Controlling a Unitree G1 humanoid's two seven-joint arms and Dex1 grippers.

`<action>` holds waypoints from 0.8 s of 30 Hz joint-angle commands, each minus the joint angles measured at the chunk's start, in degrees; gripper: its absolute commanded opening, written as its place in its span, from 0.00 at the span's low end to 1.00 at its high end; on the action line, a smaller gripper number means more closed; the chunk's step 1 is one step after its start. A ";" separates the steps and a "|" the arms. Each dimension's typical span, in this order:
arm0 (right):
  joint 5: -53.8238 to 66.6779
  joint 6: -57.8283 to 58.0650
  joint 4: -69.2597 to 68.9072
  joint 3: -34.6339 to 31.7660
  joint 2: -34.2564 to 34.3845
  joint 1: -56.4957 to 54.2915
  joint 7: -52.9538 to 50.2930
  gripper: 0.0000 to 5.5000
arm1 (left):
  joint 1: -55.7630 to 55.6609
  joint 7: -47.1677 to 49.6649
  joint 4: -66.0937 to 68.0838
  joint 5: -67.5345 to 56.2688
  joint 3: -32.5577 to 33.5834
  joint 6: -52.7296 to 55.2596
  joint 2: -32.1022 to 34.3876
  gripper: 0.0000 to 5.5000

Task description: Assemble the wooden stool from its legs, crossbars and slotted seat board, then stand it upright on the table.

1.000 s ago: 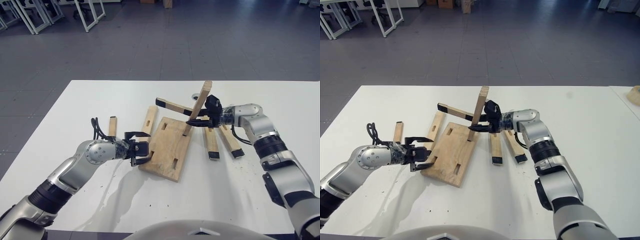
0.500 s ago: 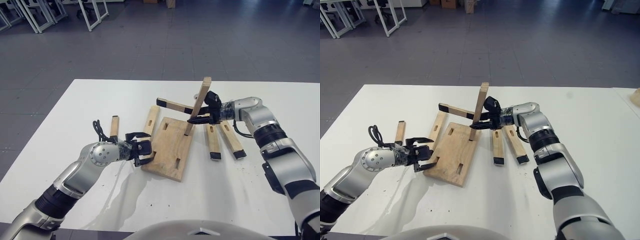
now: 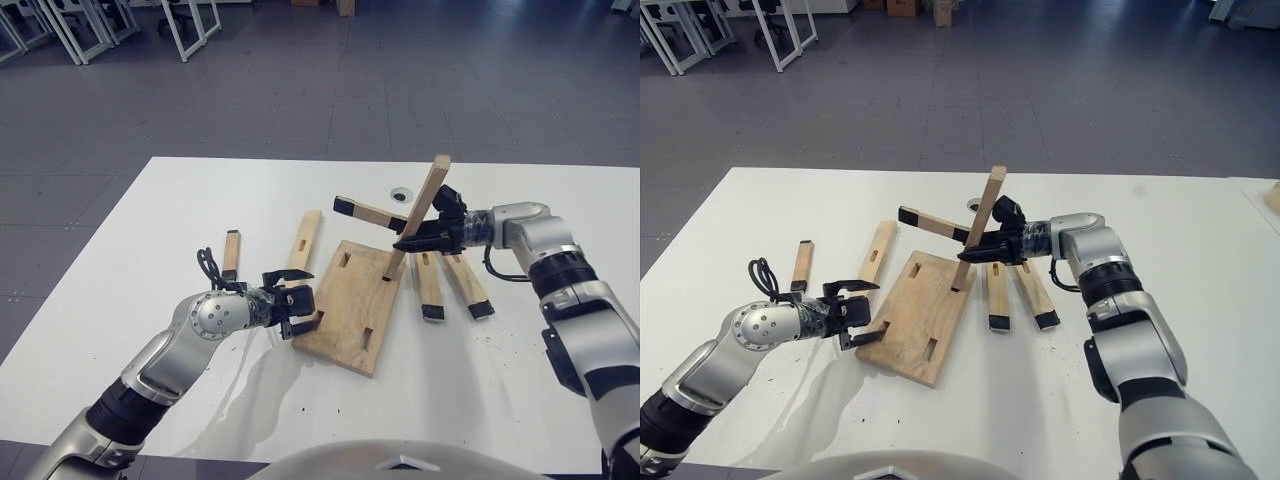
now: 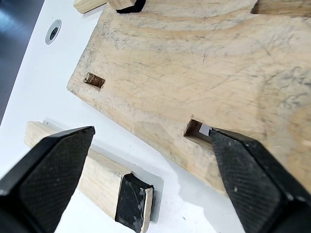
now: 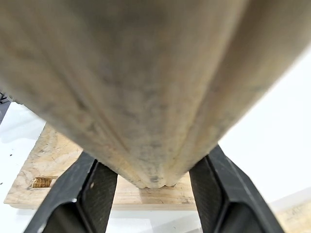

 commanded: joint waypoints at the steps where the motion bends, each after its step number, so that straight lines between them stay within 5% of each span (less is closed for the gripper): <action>1: -6.81 2.10 -9.37 6.20 0.29 15.06 -4.66 0.37 | 2.79 -0.78 1.52 1.72 -5.14 2.51 -3.32 0.80; 9: -6.38 3.71 -8.90 4.81 -0.05 14.37 -8.20 0.37 | 3.20 -1.13 0.61 2.80 -4.99 3.65 -4.22 0.80; 18: -5.85 5.38 -10.57 0.72 -1.21 10.86 -7.10 0.71 | 4.48 -1.05 -0.01 3.59 -4.56 4.24 -4.60 0.80; 24: -0.78 12.48 -23.40 -8.30 -8.43 12.64 -6.31 0.93 | 6.02 -0.12 -0.31 3.75 -4.13 4.71 -4.32 0.80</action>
